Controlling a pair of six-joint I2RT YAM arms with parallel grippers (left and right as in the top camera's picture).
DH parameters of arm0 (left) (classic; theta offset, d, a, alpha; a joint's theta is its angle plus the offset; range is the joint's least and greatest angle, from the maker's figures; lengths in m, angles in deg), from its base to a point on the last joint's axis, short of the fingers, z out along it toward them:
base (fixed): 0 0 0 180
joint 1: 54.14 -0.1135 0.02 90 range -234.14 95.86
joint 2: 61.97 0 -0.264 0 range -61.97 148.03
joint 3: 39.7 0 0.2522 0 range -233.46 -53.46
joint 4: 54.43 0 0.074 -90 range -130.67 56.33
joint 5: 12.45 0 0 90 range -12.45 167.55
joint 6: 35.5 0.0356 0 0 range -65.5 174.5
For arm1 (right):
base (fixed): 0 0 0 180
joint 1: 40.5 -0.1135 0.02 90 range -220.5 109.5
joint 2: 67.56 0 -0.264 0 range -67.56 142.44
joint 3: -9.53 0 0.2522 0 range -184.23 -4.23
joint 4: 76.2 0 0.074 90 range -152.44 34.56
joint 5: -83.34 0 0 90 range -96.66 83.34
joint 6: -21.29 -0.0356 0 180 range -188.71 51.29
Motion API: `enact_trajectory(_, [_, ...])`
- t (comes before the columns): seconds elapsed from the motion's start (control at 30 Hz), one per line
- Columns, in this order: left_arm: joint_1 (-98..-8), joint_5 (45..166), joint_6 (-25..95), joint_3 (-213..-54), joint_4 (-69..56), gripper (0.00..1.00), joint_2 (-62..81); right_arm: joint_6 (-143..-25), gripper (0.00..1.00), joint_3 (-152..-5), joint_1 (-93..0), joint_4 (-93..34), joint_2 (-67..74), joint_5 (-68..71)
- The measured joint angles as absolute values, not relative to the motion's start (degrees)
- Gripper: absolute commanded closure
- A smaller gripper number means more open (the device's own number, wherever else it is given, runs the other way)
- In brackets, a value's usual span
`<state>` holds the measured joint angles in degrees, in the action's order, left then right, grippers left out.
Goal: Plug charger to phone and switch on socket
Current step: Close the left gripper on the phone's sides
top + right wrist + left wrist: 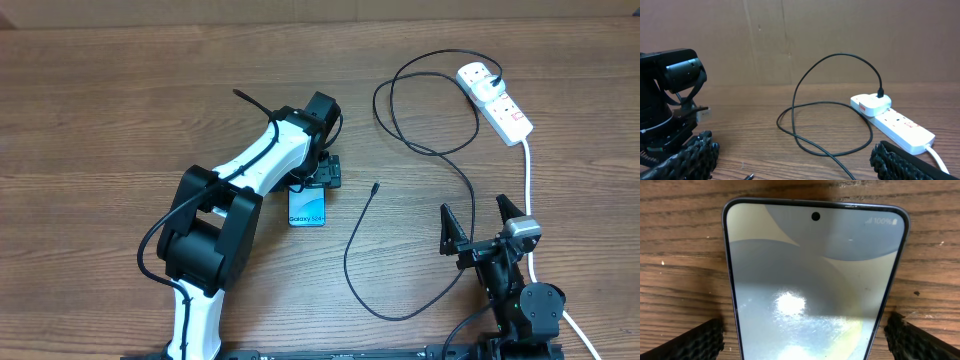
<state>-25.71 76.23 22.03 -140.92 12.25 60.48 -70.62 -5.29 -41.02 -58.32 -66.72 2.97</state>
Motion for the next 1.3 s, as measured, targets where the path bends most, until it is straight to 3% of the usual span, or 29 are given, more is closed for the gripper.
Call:
enact_trajectory(0.37, [-25.71,76.84,22.03,-141.21,12.32,0.1,60.68,-70.6,0.0,-5.29,-41.04,-58.32,-66.72,2.99])
enact_trajectory(1.3, [-25.71,76.38,22.03,-141.36,13.52,0.1,60.72,-70.62,0.0,-5.29,-41.02,-58.32,-66.72,2.99])
